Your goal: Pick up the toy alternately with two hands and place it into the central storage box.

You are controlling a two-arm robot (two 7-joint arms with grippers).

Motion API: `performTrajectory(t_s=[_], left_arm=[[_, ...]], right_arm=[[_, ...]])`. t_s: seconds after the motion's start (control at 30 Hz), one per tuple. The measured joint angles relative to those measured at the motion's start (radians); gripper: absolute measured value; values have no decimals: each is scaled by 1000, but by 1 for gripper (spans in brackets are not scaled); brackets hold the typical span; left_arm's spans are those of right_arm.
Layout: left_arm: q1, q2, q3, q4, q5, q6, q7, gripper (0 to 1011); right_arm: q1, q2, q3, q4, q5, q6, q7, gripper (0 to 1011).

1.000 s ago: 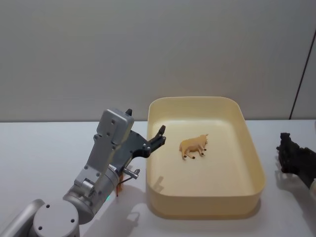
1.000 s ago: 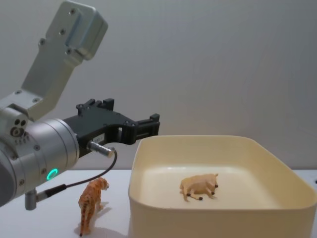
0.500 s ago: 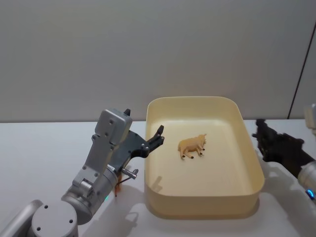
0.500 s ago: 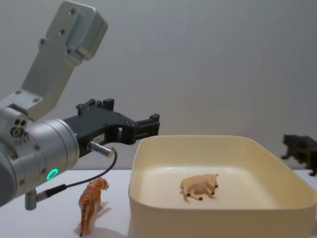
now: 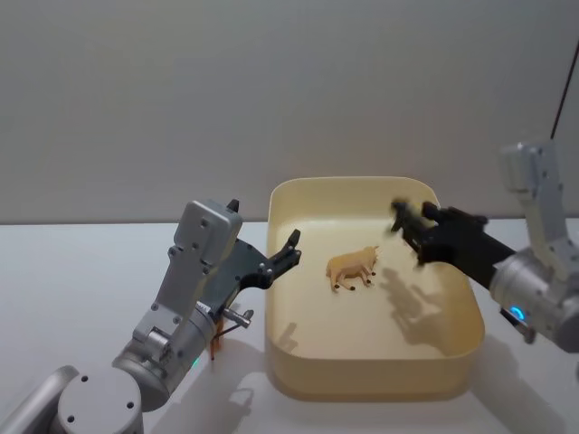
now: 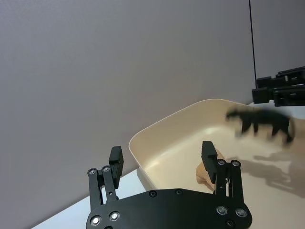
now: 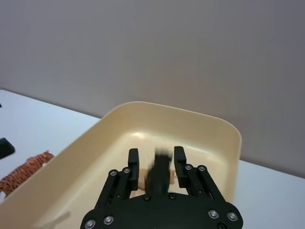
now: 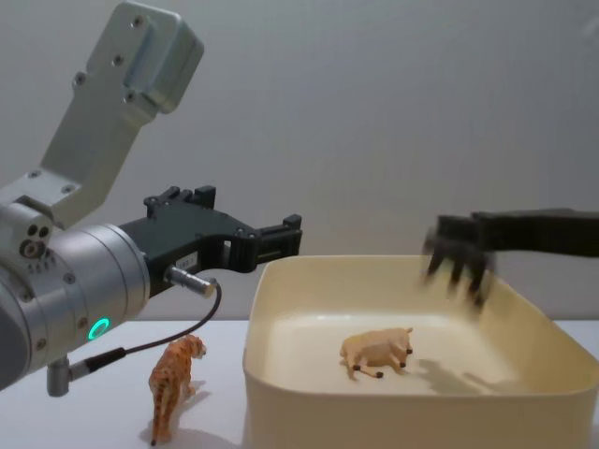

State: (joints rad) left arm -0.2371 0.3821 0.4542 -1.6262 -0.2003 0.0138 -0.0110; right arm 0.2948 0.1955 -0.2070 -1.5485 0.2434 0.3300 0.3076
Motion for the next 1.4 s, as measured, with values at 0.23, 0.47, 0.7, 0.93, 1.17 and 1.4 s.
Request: performTrajectory(t_s=[0.23,0.47,0.7,0.93,1.17,1.4], left_arm=[[0,0,0,0,0,0,0,1000],[0,0,0,0,0,0,0,1000],[0,0,0,0,0,0,0,1000],[0,0,0,0,0,0,0,1000],[8,6,-1,-11,-8,9,-1,1000],[47,33,-5,-64,-48,55,21,1000]], right_arm=[[44,-27,-17,20,3,18,40,579],[57,-34,-22,25,4,21,53,799],[44,-20,-11,13,10,10,34,984],[7,13,15,-17,25,-16,-13,1001],[-22,38,35,-39,35,-35,-44,1001],[-38,52,46,-52,40,-45,-60,1001]])
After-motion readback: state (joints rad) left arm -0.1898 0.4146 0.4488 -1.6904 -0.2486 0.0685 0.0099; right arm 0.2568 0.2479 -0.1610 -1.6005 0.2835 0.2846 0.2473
